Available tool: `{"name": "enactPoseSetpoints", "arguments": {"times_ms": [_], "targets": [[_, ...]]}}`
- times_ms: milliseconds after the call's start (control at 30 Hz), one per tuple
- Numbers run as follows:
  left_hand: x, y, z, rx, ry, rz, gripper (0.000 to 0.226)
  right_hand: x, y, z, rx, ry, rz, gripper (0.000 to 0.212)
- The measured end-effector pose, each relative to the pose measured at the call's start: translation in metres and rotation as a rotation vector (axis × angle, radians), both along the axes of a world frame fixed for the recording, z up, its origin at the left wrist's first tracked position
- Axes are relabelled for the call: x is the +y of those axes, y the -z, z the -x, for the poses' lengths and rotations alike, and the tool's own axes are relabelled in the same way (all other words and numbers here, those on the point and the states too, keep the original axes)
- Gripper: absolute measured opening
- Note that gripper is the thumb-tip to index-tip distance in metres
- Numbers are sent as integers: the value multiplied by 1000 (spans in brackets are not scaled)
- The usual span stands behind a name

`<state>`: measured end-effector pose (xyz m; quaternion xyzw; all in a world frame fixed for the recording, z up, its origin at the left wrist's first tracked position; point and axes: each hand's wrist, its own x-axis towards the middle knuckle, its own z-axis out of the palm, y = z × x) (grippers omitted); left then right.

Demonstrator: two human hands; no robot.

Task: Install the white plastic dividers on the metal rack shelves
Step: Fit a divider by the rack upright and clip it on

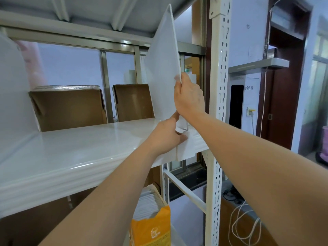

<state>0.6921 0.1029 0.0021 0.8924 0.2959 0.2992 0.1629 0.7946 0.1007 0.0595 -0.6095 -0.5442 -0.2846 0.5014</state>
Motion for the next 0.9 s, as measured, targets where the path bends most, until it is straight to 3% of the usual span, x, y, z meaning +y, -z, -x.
{"name": "enactPoseSetpoints", "arguments": {"times_ms": [333, 900], "targets": [[-6, 0, 2, -18, -19, 3, 69, 3, 5, -3, 153, -63, -61, 29], [-8, 2, 0, -94, -47, -15, 60, 3, 5, 2, 80, -31, 0, 31]]}}
